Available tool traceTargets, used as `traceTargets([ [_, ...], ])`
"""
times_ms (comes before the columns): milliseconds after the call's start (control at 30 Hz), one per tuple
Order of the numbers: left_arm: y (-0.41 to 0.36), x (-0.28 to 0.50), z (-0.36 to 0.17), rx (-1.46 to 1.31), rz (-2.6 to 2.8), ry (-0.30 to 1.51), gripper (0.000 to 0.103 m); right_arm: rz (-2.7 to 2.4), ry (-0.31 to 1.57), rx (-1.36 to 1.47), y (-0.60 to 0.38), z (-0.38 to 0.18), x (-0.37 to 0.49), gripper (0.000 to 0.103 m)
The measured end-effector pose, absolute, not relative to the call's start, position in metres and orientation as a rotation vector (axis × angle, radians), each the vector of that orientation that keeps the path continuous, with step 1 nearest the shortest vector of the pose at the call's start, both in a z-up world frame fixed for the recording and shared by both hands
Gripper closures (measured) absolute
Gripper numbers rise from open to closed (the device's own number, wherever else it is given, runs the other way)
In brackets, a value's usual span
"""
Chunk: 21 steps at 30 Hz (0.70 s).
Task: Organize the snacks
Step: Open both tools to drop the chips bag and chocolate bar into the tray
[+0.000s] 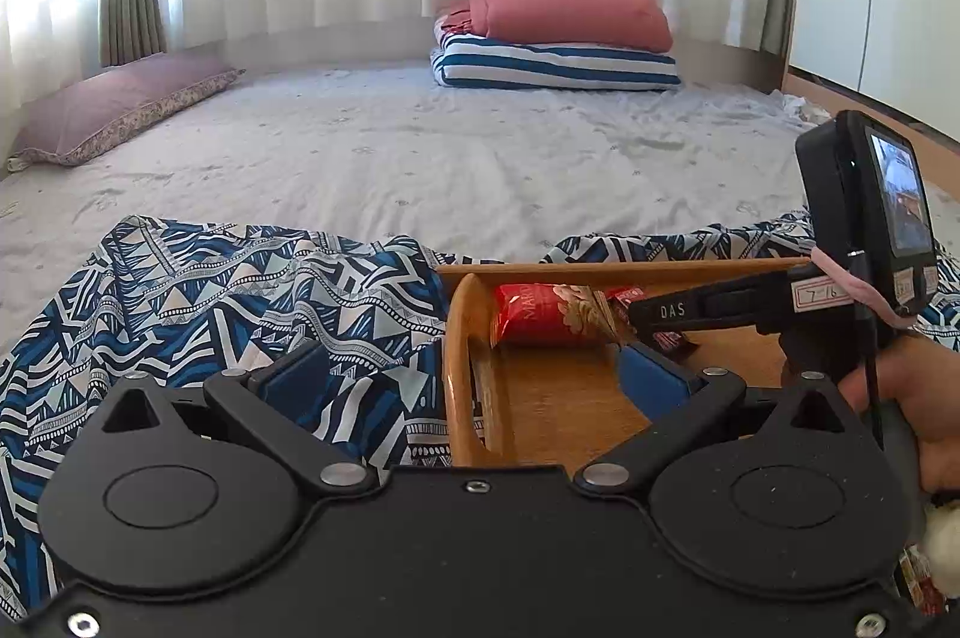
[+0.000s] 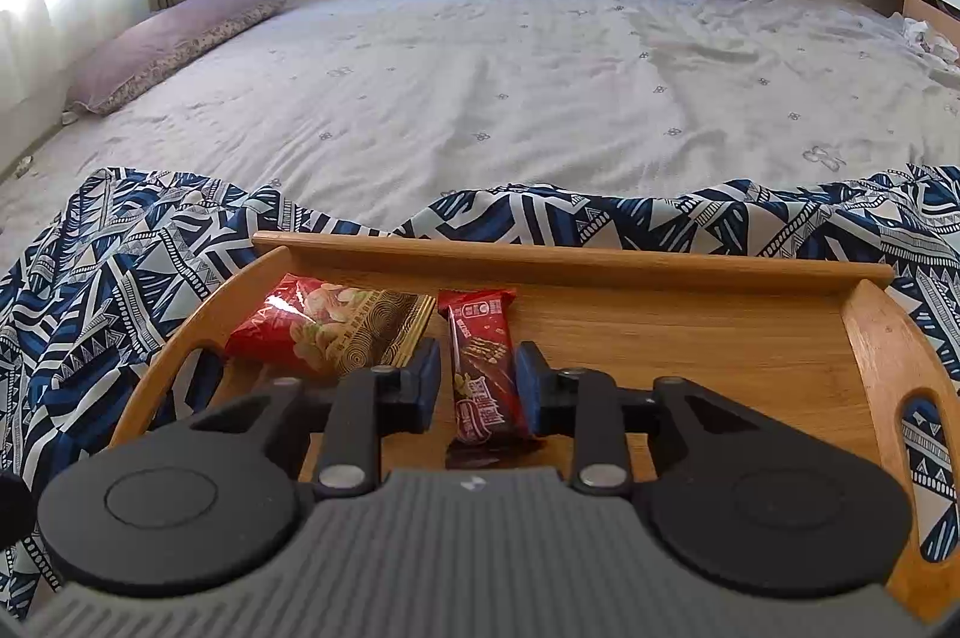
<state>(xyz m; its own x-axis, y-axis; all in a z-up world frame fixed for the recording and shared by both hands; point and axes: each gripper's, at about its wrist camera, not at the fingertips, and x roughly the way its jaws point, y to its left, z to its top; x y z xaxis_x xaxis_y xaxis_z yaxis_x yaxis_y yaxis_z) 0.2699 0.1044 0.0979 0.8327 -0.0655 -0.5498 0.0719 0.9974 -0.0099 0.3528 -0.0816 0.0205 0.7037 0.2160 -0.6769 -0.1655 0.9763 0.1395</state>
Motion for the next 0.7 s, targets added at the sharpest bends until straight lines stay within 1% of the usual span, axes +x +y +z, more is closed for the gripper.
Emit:
traceTargets([
  [100,0.103,0.269,0.096,0.012,-0.075,0.589,0.0,0.216,0.756,0.071,-0.082,0.023,0.352,0.065],
  [167,0.103,0.269,0.095,0.008,-0.073,0.591,0.0,0.214,0.753,0.073,-0.083,0.025,0.351,0.056],
  [200,0.104,0.268,0.095,0.006,-0.072,0.592,0.0,0.214,0.75,0.073,-0.085,0.026,0.349,0.049],
  [267,0.104,0.267,0.095,0.003,-0.072,0.591,0.0,0.221,0.744,0.073,-0.087,0.03,0.344,0.043],
  [333,0.103,0.266,0.095,0.003,-0.072,0.592,0.0,0.223,0.735,0.074,-0.09,0.033,0.339,0.021],
  [400,0.102,0.264,0.096,0.001,-0.08,0.594,0.0,0.228,0.724,0.072,-0.092,0.036,0.331,0.014],
  [467,0.099,0.26,0.098,-0.005,-0.091,0.597,0.0,0.232,0.723,0.066,-0.094,0.039,0.324,0.013],
  [567,0.093,0.25,0.103,-0.004,-0.106,0.597,0.0,0.236,0.715,0.063,-0.101,0.046,0.31,0.009],
  [633,0.088,0.242,0.108,0.001,-0.116,0.59,0.0,0.232,0.704,0.064,-0.105,0.051,0.301,0.001],
  [700,0.084,0.232,0.113,0.002,-0.121,0.577,0.0,0.236,0.686,0.061,-0.11,0.057,0.289,0.0],
])
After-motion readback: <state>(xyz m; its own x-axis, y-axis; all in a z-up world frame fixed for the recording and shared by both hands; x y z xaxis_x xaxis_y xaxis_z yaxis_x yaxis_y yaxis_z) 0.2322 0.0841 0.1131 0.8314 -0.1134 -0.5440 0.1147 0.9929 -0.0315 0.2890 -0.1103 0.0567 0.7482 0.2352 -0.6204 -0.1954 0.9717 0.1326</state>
